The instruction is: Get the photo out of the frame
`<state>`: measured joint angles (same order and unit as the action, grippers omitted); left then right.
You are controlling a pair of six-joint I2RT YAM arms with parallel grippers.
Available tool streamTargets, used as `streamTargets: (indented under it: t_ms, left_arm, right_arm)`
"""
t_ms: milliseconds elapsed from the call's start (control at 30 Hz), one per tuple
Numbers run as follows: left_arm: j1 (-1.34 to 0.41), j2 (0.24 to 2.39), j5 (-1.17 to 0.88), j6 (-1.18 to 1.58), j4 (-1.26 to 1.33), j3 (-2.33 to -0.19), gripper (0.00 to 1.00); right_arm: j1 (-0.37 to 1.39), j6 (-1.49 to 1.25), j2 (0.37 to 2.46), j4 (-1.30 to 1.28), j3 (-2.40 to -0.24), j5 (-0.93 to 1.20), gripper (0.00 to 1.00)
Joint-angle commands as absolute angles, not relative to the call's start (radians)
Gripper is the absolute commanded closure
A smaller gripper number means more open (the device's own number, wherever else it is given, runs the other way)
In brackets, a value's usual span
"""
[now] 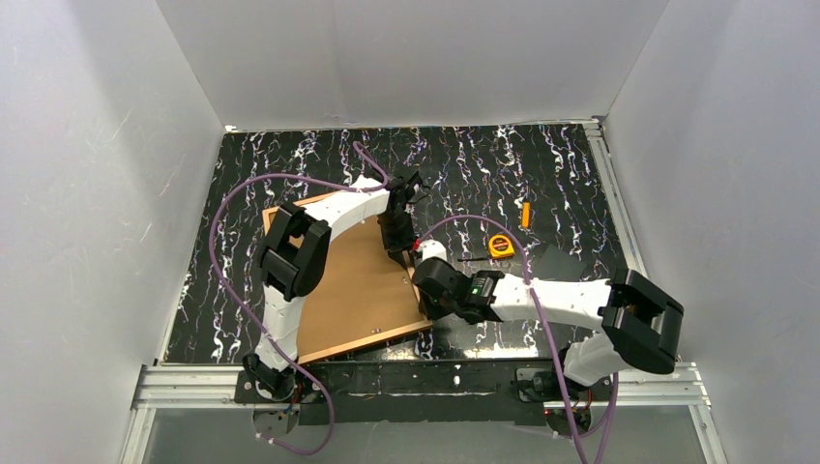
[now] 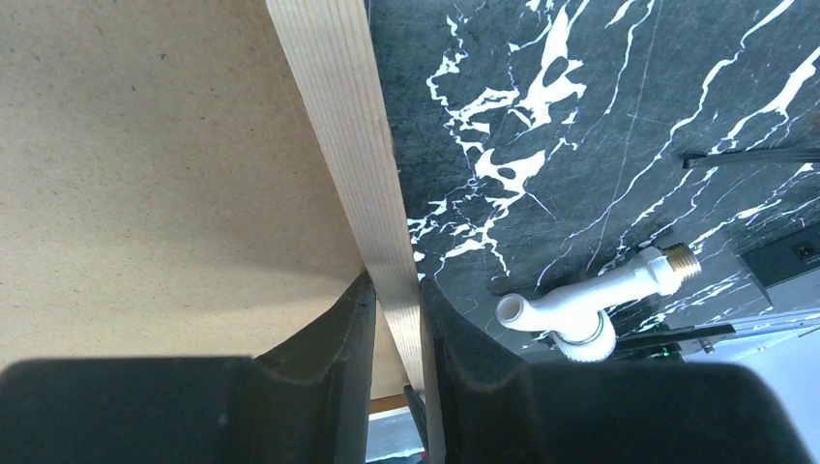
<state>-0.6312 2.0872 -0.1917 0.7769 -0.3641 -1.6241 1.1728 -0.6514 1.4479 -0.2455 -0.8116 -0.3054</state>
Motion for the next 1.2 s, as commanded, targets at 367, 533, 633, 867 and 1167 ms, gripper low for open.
streamTargets:
  t_ms: [367,533,633,867,1167]
  left_arm:
    - [-0.630,1.935,-0.232,0.694,-0.592,-1.659,1.00]
    - [-0.629,1.859,-0.263,0.720,-0.613,-1.674,1.00]
    - [-0.630,1.817,-0.283,0.728,-0.626,-1.687,1.00]
    - [-0.629,1.750,-0.318,0.724,-0.659,-1.744,1.00]
    - [-0.630,1.738,-0.339,0.708,-0.708,-1.854,1.00]
  right_arm:
    - [0.964,-0.693,1.007,-0.191,-0.701,0.078,0.11]
    - [0.821,-0.705,1.053,-0.068,-0.644,0.304,0.10]
    - [0.810,-0.706,1.126,-0.052,-0.674,0.352,0.11]
    - [0.810,-0.754,1.184,0.087,-0.742,0.485,0.12]
    - [0.822,-0.787,1.149,0.004,-0.839,0.389,0.15]
